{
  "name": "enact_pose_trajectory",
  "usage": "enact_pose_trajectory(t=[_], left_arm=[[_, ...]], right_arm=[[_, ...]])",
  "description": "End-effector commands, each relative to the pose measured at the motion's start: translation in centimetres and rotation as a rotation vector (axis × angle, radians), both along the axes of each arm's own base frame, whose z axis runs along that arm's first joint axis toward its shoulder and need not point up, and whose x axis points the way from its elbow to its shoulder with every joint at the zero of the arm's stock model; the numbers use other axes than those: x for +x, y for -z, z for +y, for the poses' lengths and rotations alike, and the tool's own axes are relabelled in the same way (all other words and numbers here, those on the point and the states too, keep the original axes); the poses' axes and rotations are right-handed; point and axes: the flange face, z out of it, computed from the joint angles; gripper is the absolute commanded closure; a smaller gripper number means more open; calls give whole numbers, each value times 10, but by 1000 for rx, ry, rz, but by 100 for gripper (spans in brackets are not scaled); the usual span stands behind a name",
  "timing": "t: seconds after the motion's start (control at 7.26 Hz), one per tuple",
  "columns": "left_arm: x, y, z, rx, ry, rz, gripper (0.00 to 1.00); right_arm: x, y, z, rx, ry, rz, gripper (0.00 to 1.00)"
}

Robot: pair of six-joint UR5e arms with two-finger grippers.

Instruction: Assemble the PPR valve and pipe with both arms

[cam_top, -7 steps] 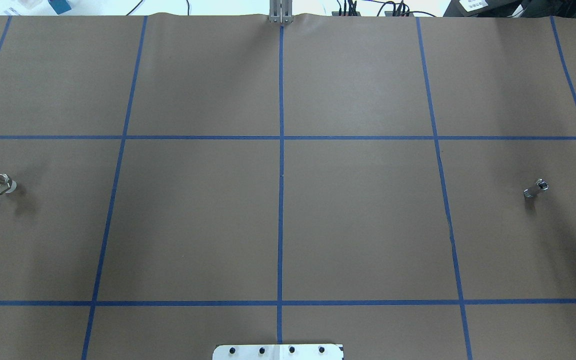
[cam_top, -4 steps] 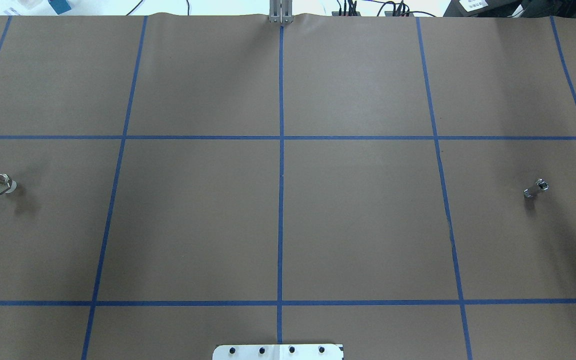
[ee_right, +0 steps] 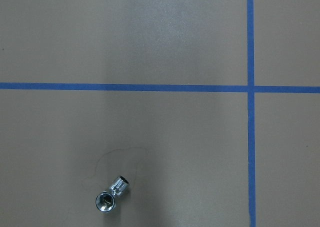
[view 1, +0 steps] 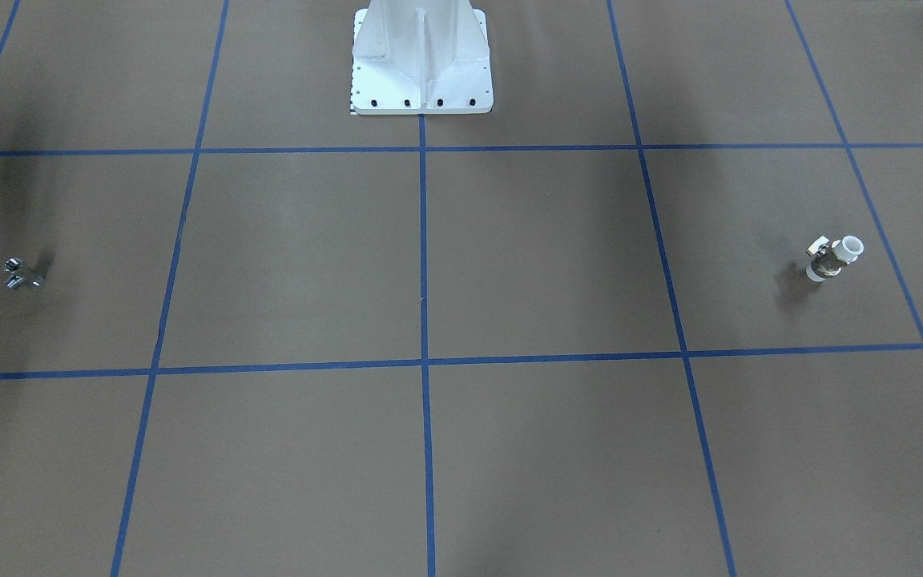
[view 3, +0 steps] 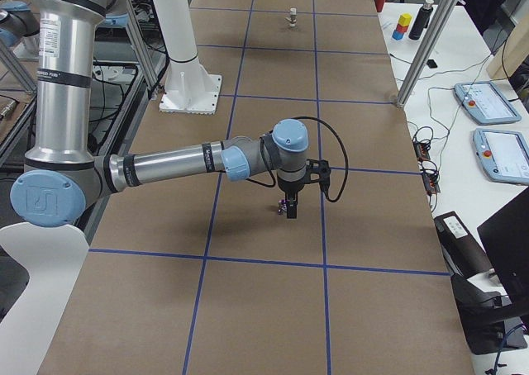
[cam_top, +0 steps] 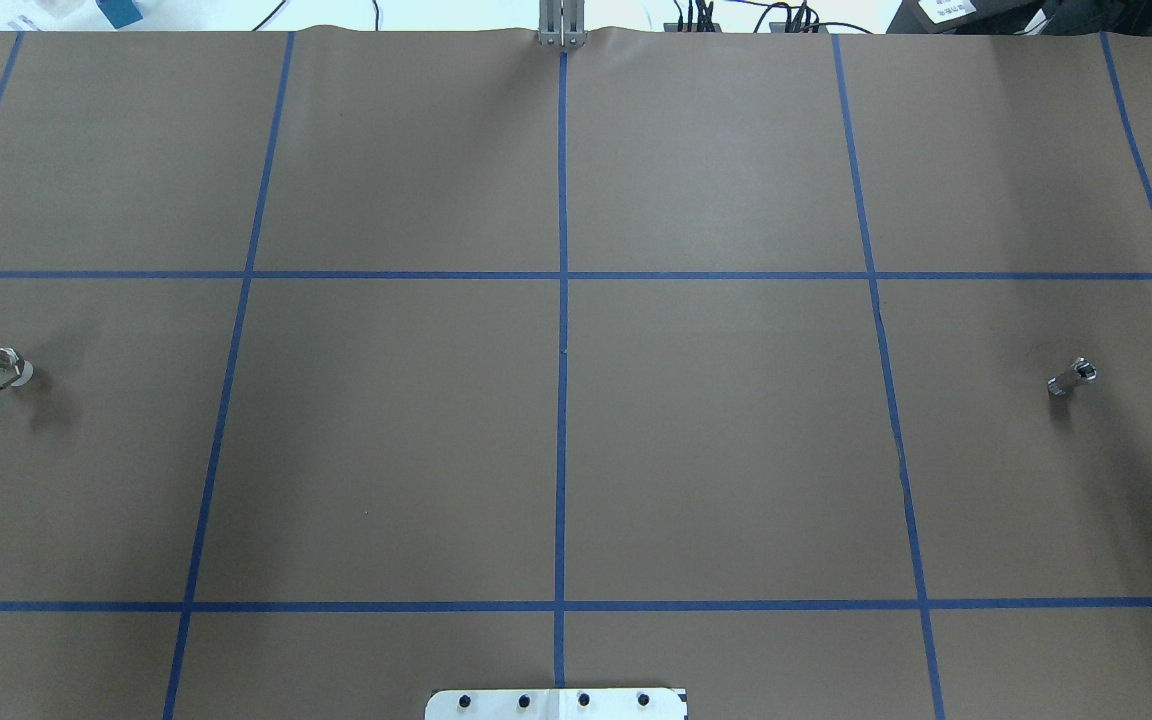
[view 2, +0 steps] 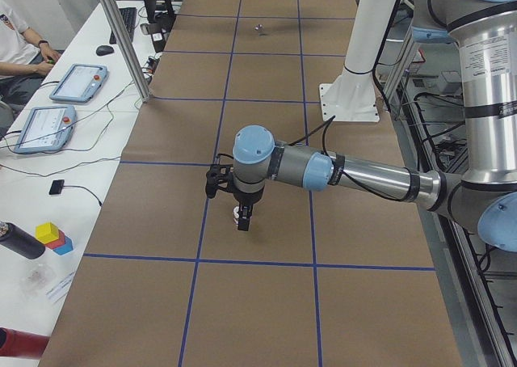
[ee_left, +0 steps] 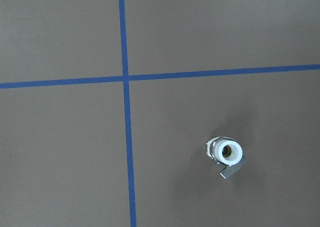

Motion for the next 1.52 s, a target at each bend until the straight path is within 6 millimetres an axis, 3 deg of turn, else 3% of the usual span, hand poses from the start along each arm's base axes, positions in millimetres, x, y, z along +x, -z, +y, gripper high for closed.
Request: enact_pose_trajectory(t=[0.0, 0.14, 0.28, 0.41, 0.55, 0.83, 0.96, 1.38], left_arm=[[8, 8, -2, 12, -17, 40, 0], [23, 14, -13, -9, -19, 40, 0], [71, 36, -34, -65, -25, 44, 1], [96, 35, -36, -68, -29, -12, 0], [112, 25, -44, -36, -49, -35, 0], [132, -18, -76, -10, -65, -27, 0], [155, -25, -79, -5, -103, -26, 1], [185, -32, -70, 26, -138, -108, 1]], right_arm=[[-3, 2, 1, -10, 11, -34, 0], [-6, 1, 2, -24, 17, -54, 0], [-10, 3, 1, -8, 30, -61, 0], [-35, 3, 3, 15, 84, -62, 0], [-44, 0, 3, 25, 103, -60, 0], [-53, 2, 4, 31, 123, -67, 0], [-57, 6, 1, 32, 120, -70, 0], [-67, 17, -6, 3, 90, -80, 0]])
